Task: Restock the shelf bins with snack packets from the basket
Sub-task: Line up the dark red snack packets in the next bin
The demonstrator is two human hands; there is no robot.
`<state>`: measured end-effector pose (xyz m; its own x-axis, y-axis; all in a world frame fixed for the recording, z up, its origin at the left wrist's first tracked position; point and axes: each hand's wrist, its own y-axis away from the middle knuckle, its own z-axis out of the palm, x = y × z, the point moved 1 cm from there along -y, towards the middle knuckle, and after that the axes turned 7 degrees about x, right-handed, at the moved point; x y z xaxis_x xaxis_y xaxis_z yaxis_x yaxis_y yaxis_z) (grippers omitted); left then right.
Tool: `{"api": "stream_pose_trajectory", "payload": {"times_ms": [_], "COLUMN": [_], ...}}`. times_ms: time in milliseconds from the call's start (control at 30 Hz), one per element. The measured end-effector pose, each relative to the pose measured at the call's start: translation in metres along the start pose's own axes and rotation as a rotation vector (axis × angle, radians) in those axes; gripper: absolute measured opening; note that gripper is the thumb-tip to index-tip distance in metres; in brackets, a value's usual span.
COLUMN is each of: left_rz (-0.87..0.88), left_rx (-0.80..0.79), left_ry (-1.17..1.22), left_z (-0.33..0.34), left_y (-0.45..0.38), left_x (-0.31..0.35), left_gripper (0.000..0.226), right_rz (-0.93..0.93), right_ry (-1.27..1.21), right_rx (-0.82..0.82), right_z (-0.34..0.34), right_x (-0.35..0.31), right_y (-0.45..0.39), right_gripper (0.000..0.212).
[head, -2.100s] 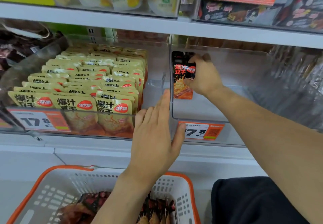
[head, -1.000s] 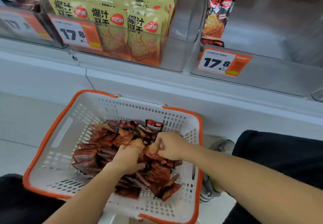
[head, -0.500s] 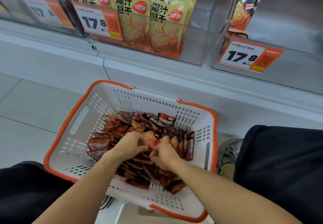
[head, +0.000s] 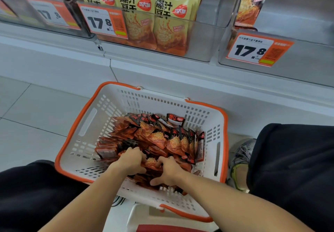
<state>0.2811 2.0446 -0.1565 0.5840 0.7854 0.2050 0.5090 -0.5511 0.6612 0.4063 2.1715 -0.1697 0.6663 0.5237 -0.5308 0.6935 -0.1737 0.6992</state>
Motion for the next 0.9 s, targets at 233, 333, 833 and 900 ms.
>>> {"api": "stream_pose_trajectory", "payload": {"times_ms": [233,333,833,900], "left_rz": [-0.072,-0.109,-0.480,-0.443], "left_rx": [0.069,0.116,0.118,0.074], "left_ry": [0.189,0.240,0.959,0.852], "left_z": [-0.005,-0.006,-0.051,-0.043], "left_y": [0.006,0.006,0.014,0.016], "left_x": [-0.003,-0.005,0.013,0.022], "left_gripper": [0.035,0.037,0.069,0.053], "right_rz": [-0.161,-0.261,-0.649,-0.541], "right_ry": [-0.051,-0.009,-0.022,0.097], "right_rx": [0.201,0.236,0.530,0.416], "right_z": [0.013,0.015,-0.060,-0.065], "right_x": [0.002,0.002,-0.032,-0.034], "right_y": [0.006,0.011,0.018,0.022], "right_gripper": [0.021,0.012,0.020,0.021]}}
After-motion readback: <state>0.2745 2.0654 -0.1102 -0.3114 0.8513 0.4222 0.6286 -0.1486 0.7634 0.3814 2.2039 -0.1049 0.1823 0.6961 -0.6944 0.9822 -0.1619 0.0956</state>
